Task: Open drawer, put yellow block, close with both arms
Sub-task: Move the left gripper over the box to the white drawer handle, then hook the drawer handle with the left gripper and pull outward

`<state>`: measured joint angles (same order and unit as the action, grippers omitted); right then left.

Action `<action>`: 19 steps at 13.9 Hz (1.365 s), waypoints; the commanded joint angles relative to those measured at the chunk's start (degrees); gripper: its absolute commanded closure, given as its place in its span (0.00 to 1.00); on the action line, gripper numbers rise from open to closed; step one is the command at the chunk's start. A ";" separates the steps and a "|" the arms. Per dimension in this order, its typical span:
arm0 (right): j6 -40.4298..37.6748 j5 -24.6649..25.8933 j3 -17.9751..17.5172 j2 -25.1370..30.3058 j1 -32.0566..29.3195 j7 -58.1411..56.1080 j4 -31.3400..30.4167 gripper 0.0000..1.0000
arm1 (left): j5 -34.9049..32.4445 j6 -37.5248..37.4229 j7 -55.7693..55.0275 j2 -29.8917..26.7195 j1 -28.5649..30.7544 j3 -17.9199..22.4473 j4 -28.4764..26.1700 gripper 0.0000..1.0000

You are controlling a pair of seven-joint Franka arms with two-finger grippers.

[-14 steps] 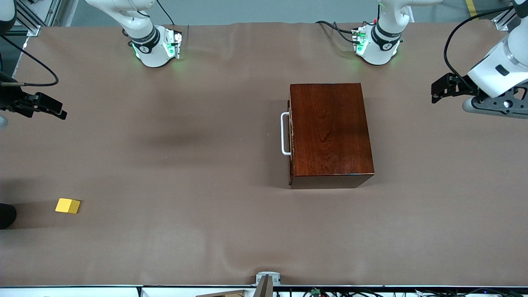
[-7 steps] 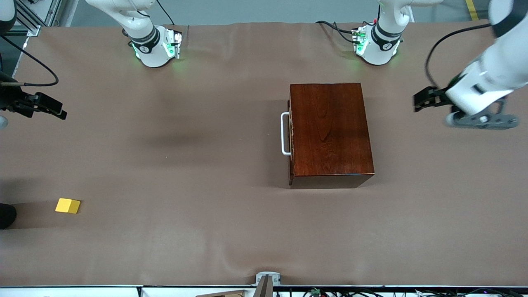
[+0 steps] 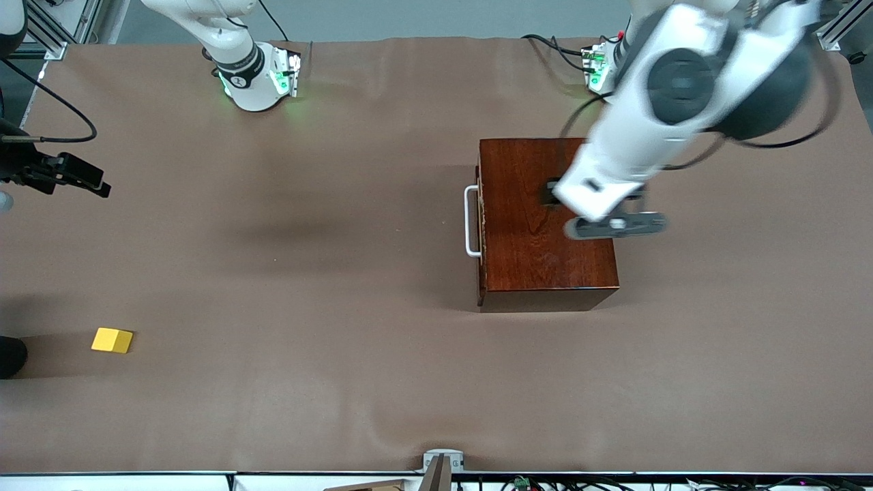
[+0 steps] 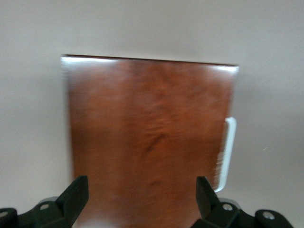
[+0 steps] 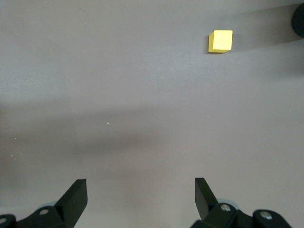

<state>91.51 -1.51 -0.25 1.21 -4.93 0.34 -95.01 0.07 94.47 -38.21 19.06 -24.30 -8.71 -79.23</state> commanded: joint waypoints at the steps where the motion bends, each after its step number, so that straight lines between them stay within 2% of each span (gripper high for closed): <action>1: -0.71 -0.43 -0.37 0.11 -0.61 -0.69 0.71 0.00 | -1.64 5.17 -10.26 7.28 -6.96 1.06 5.39 0.00; 5: -0.71 -0.43 -0.37 0.11 -0.61 -0.69 0.71 0.00 | -8.75 14.31 -25.92 15.99 -16.37 1.59 7.42 0.00; 9: -0.71 -0.43 -0.37 0.11 -0.61 -0.69 0.71 0.00 | -10.61 13.55 -26.65 20.57 -23.58 6.41 7.34 0.00; 11: -0.71 -0.43 -0.37 0.11 -0.61 -0.69 0.70 0.00 | -13.15 10.92 -24.55 21.89 -24.65 7.30 7.34 0.00; 16: -0.71 -0.43 -0.37 0.11 -0.61 -0.69 0.71 0.00 | -12.55 6.17 -19.46 23.21 -24.39 7.13 6.81 0.00; 19: -0.71 -0.43 -0.37 0.11 -0.61 -0.69 0.71 0.00 | -11.23 7.47 -19.27 24.79 -24.39 7.04 7.25 0.00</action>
<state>91.49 -1.51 -0.25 1.21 -4.93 0.33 -95.01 -11.74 103.12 -58.42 41.59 -48.56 -1.89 -74.01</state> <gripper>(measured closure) 0.000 0.000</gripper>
